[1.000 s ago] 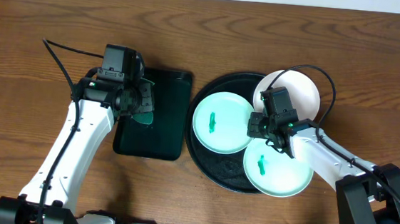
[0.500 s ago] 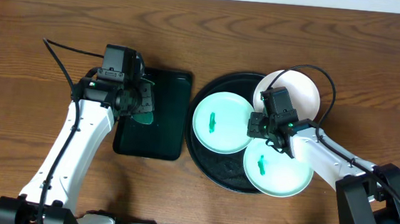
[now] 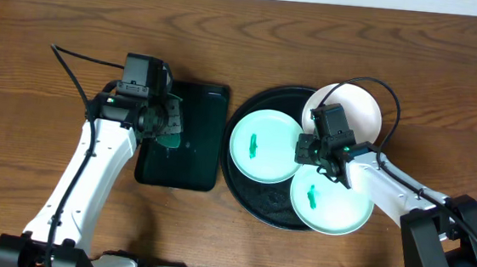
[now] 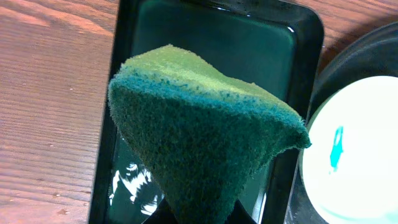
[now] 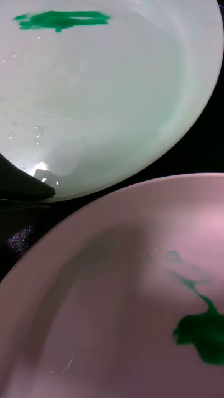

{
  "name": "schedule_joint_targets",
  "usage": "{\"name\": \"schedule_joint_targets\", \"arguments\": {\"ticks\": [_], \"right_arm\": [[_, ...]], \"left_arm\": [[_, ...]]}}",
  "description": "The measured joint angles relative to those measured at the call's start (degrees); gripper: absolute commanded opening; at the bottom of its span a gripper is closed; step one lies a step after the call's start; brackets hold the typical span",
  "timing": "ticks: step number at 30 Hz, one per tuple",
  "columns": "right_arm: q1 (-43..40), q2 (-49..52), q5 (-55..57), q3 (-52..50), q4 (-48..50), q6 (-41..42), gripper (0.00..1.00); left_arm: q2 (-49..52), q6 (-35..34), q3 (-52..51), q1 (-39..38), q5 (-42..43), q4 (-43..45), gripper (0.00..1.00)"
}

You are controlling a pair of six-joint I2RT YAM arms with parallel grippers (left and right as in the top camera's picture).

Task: Clean dirty plates on tray and stack at the side
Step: 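Lift the green sponge with the left gripper above the black tray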

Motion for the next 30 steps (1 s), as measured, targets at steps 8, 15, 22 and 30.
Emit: {"name": "schedule_joint_targets", "arguments": {"ticks": [8, 15, 22, 30], "right_arm": [[0.02, 0.0, 0.0, 0.0, 0.0, 0.0, 0.01], [0.0, 0.0, 0.0, 0.0, 0.02, 0.0, 0.01], [0.0, 0.0, 0.02, 0.0, 0.02, 0.0, 0.01], [0.0, 0.0, 0.0, 0.0, 0.02, 0.0, 0.01]], "left_arm": [[0.0, -2.69, -0.02, -0.52, -2.99, 0.35, 0.07], [0.0, -4.35, -0.02, -0.85, -3.32, 1.53, 0.07], [0.0, -6.23, 0.0, -1.38, -4.59, 1.79, 0.07], [0.02, -9.05, -0.02, -2.43, -4.76, 2.58, 0.07]]}}
